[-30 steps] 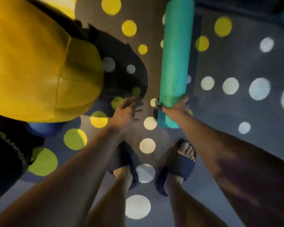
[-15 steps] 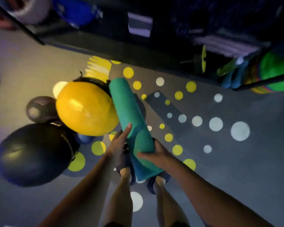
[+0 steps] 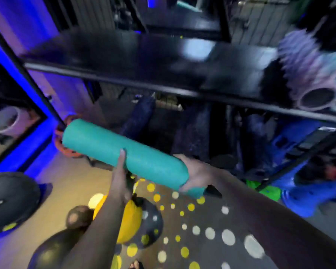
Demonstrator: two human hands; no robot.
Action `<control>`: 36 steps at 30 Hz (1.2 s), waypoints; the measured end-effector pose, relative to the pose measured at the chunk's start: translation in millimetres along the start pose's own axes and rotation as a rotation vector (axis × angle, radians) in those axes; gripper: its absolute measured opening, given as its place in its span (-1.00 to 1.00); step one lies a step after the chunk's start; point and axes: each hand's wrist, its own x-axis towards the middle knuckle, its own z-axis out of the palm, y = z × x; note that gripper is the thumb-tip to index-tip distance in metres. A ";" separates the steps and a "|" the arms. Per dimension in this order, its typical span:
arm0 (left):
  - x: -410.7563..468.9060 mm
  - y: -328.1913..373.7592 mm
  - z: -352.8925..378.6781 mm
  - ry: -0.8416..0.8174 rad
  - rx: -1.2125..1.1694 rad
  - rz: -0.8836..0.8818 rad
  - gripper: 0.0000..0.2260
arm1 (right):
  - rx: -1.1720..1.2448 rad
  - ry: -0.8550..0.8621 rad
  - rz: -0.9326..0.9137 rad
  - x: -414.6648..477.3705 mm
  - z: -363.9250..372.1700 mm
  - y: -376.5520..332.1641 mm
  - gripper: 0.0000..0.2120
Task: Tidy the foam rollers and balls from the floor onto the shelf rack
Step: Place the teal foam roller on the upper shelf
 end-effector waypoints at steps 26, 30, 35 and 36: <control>41.8 36.3 396.4 -0.775 0.934 0.474 -0.62 | 0.548 0.965 0.436 -58.1 -293.4 49.9 -0.37; 69.9 20.0 439.5 -0.837 1.056 0.499 -0.63 | 0.451 1.011 0.476 -41.3 -315.4 79.1 -0.51; 99.7 -1.5 470.9 -0.901 1.296 0.647 -0.62 | 0.215 0.974 0.464 -22.1 -318.7 105.2 -0.53; 105.2 -7.1 474.4 -0.905 1.292 0.664 -0.56 | 0.218 0.989 0.483 -22.7 -318.9 112.1 -0.52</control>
